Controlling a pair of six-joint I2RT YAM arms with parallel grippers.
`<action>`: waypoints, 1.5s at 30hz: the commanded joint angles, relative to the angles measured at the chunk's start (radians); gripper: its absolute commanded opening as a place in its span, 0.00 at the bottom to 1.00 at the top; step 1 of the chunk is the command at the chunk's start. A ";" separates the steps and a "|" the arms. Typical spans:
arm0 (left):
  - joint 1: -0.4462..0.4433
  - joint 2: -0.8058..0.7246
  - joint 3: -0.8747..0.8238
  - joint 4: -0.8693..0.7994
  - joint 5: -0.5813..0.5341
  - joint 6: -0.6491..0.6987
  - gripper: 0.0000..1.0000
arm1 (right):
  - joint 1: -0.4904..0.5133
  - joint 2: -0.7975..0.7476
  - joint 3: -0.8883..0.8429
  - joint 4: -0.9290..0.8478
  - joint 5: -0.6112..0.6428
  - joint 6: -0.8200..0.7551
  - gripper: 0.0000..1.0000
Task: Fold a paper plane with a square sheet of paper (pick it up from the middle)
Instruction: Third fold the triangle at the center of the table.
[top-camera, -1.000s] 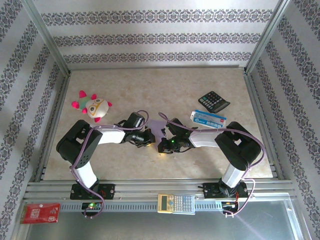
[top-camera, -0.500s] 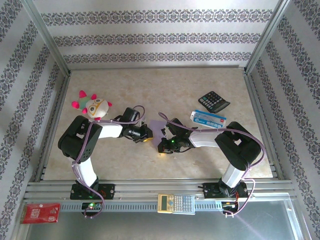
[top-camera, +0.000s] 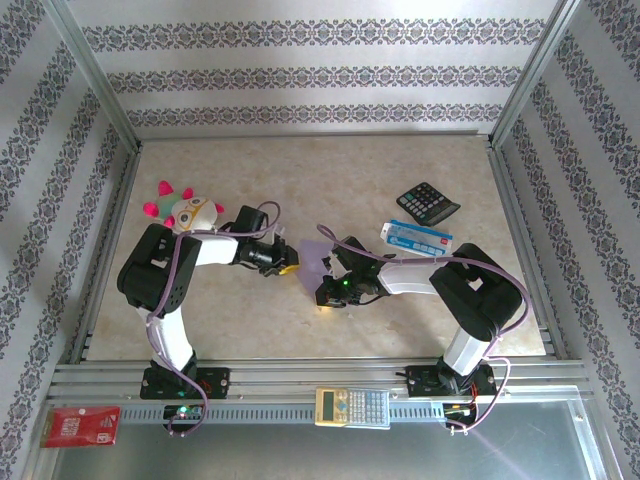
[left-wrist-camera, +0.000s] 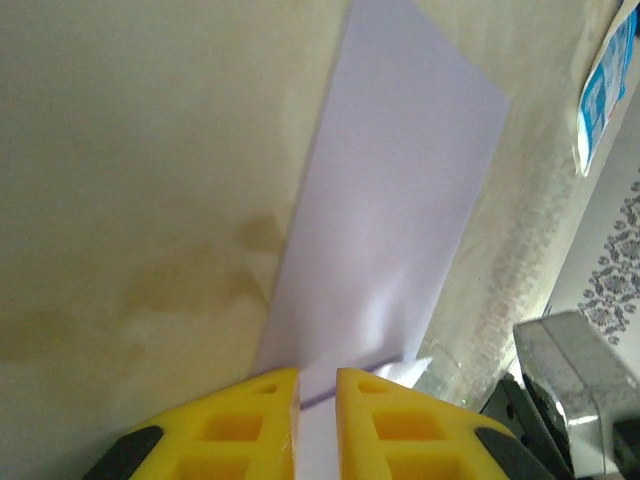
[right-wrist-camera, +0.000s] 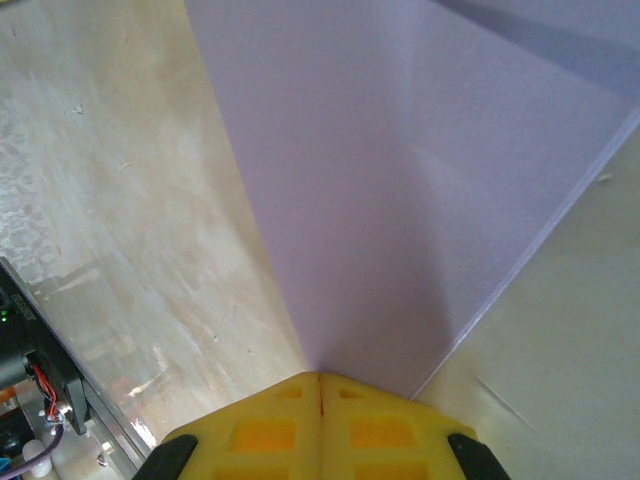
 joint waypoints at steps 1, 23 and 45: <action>0.067 0.031 0.020 -0.036 -0.156 0.059 0.20 | 0.014 0.112 -0.094 -0.296 0.218 -0.027 0.00; -0.077 -0.418 -0.239 0.014 -0.183 -0.102 0.39 | -0.025 -0.279 -0.058 -0.111 0.085 -0.125 0.10; -0.214 -0.263 -0.180 0.019 -0.192 -0.124 0.49 | -0.047 -0.056 0.010 -0.114 0.222 -0.094 0.05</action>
